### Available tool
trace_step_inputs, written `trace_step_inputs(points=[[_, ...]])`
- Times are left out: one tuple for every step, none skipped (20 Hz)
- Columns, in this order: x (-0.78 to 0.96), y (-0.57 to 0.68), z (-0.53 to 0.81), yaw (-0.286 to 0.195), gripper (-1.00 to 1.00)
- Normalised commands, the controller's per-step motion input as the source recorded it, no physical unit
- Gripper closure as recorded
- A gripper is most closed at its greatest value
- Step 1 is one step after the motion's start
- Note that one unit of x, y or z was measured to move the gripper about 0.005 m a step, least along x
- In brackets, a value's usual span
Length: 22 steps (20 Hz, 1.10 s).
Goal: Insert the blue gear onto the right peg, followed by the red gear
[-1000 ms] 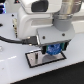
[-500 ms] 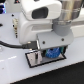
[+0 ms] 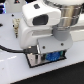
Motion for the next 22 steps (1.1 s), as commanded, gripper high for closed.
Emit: trace_step_inputs(points=[[-0.08,0.22,0.17,0.0,-1.0],[-0.02,0.08,0.19,0.0,-1.0],[-0.1,0.07,0.35,0.0,-1.0],[-0.05,0.09,0.27,0.0,-1.0],[-0.09,0.09,0.38,0.0,-1.0],[0.04,0.12,0.3,0.0,-1.0],[-0.04,0.11,0.4,0.0,-1.0],[-0.15,0.11,0.45,0.0,-1.0],[-0.15,0.08,0.47,0.0,-1.0],[-0.21,0.11,0.44,0.0,-1.0],[-0.29,0.06,0.4,0.0,-1.0],[-0.32,0.06,0.36,0.0,-1.0],[-0.39,0.13,0.32,0.0,-1.0],[-0.43,0.18,0.26,0.0,-1.0],[-0.48,0.23,0.28,0.0,-1.0],[-0.55,0.24,0.3,0.0,-1.0],[-0.48,0.22,0.18,0.0,-1.0],[-0.43,0.26,0.18,0.0,-1.0],[-0.53,0.19,0.11,0.0,-1.0],[-0.54,0.2,0.12,0.0,-1.0],[-0.64,0.29,0.08,0.0,-1.0],[-0.62,0.33,0.02,0.0,-1.0]])
